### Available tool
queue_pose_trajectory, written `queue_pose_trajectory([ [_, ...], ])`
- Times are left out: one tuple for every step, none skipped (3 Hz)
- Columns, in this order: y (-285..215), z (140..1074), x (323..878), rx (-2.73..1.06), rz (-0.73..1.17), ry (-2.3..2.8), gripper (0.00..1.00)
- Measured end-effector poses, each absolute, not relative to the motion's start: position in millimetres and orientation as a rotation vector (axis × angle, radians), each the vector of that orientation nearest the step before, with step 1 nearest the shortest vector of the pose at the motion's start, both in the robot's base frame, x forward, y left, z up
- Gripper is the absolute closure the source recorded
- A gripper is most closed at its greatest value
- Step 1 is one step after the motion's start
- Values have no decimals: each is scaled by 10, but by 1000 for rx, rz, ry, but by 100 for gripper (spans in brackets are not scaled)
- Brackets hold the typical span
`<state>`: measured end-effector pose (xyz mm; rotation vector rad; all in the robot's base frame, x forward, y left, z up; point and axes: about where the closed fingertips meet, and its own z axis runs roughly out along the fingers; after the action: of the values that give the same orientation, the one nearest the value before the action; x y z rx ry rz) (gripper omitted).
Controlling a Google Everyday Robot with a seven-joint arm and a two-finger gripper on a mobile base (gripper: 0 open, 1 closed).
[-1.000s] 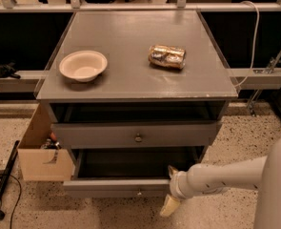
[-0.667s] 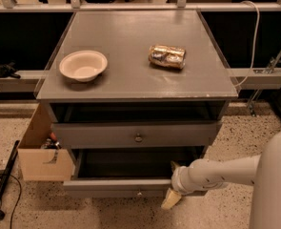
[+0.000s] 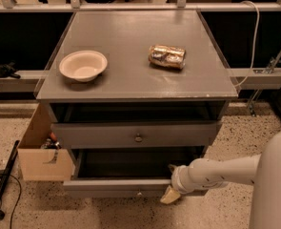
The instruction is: Open middle drawer
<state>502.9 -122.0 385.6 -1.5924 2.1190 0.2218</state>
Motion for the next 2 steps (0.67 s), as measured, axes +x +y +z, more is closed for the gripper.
queue_pose_trajectory([
  [-1220,3856,5029,-1592,222,2119,42],
  [-1237,3906,4985,-1599,210,2118,73],
])
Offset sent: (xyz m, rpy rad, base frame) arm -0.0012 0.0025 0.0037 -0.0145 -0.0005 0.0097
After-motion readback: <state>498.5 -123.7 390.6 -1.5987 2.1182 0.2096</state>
